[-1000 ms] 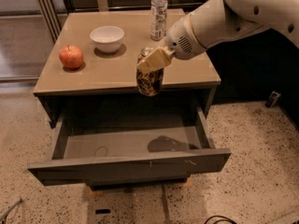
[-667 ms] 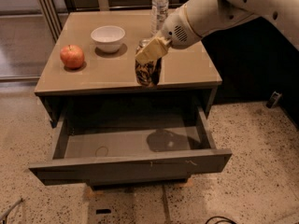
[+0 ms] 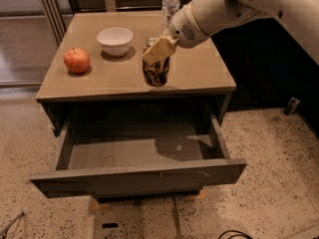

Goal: Pick orange can from top drawer and place on counter

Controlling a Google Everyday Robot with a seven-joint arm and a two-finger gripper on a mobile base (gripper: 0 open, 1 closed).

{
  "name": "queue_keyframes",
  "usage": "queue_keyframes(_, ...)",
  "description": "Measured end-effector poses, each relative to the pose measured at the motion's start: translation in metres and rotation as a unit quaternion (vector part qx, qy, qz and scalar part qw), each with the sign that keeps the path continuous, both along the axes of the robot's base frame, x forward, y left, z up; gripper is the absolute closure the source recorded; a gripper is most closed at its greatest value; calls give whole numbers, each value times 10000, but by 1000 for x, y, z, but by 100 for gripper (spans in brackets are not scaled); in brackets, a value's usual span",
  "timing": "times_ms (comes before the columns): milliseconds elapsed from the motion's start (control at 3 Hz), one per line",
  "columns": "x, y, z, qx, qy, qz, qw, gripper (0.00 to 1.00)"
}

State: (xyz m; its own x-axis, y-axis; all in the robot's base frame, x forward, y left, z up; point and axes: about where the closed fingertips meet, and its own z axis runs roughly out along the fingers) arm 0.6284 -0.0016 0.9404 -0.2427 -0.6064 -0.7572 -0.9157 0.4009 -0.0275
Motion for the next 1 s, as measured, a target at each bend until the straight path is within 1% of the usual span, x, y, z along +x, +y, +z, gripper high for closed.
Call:
queue_keyframes(667, 30, 1, -20, -298, -170, 77, 9994, 100)
queue_keyframes(1000, 46, -1, -31, -385, -205, 87, 9990, 100)
